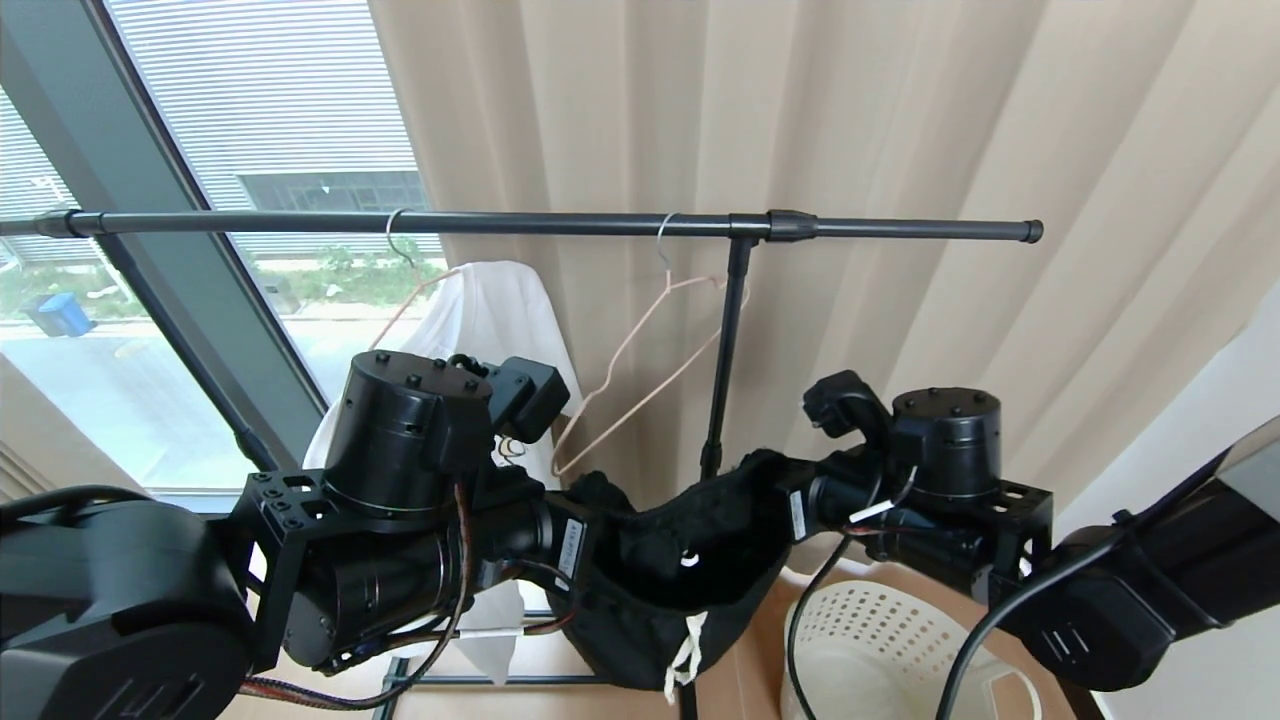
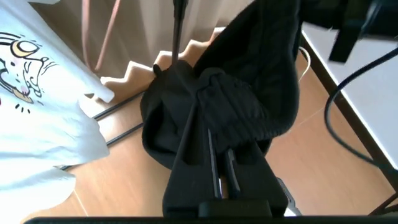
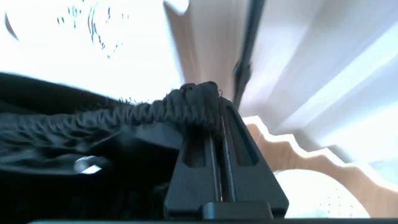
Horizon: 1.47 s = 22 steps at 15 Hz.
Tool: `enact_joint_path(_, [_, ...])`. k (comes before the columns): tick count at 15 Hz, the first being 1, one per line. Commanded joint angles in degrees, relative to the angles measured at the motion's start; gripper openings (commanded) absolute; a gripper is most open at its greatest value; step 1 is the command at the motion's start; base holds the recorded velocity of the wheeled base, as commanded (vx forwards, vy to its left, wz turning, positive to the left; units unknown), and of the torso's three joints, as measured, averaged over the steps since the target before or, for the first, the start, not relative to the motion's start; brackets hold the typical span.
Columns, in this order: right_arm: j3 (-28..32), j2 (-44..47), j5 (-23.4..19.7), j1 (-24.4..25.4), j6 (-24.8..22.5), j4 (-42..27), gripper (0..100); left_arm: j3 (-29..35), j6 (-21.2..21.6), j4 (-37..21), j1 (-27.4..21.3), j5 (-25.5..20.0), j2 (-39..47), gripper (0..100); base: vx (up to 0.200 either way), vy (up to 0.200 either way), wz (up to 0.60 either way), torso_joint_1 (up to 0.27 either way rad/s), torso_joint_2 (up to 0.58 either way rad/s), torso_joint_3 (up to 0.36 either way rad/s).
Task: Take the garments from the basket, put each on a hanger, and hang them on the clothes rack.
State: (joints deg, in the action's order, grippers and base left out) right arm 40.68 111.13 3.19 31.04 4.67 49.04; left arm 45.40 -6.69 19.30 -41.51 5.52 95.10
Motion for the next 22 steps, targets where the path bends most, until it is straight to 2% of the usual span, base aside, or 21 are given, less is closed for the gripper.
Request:
enact_joint_path(1, [0.1, -5.7, 0.4, -1.1, -0.1, -0.3, 0, -0.7, 0.0, 0.1, -0.1, 0.0, -0.2, 0, 0.000, 0.000, 0.00, 0.000, 0.00, 0.000])
enact_joint_path(2, [0.0, -6.6, 0.7, -1.1, -0.1, -0.4, 0, -0.7, 0.1, 0.1, -0.2, 0.0, -0.2, 0, 0.000, 0.000, 0.00, 0.000, 0.00, 0.000])
enact_joint_path(3, [-0.1, -7.5, 1.5, -1.1, -0.2, -0.4, 0, -0.7, 0.1, 0.1, -0.5, 0.0, -0.2, 100, 0.000, 0.000, 0.00, 0.000, 0.00, 0.000])
enact_joint_path(8, [0.2, -8.4, 4.8, -2.5, -2.8, 0.1, 0, -1.2, 0.1, 0.2, -0.5, -0.1, -2.8, 100, 0.000, 0.000, 0.00, 0.000, 0.00, 0.000])
enact_joint_path(10, [-0.1, -8.4, 5.0, -2.8, -3.8, 0.1, 0, -0.7, -0.2, 0.2, -0.2, -3.4, -5.2, 100, 0.000, 0.000, 0.00, 0.000, 0.00, 0.000])
enact_joint_path(13, [-0.4, -9.9, 6.7, -2.7, -5.3, 0.2, 0, 6.2, -0.2, -0.1, 2.5, -1.8, -0.9, 100, 0.000, 0.000, 0.00, 0.000, 0.00, 0.000])
enact_joint_path(16, [-1.0, -11.4, 6.7, -2.7, -5.9, 0.2, 0, 14.2, -0.1, -0.3, 2.7, 3.4, 7.9, 100, 0.000, 0.000, 0.00, 0.000, 0.00, 0.000])
enact_joint_path(17, [-1.0, -11.4, 6.8, -2.7, -5.9, 0.1, 0, 15.9, 0.6, -0.3, 2.7, 4.8, 10.5, 100, 0.000, 0.000, 0.00, 0.000, 0.00, 0.000])
enact_joint_path(19, [-1.0, -11.0, 6.8, -2.8, -5.9, 0.2, 0, 20.3, 5.0, 0.0, 3.7, 5.6, 15.5, 100, 0.000, 0.000, 0.00, 0.000, 0.00, 0.000])
enact_joint_path(22, [-1.7, -10.7, 6.8, -2.4, -6.0, 0.2, 0, 28.3, 5.5, 0.0, 3.9, 6.0, 23.0, 100, 0.000, 0.000, 0.00, 0.000, 0.00, 0.000])
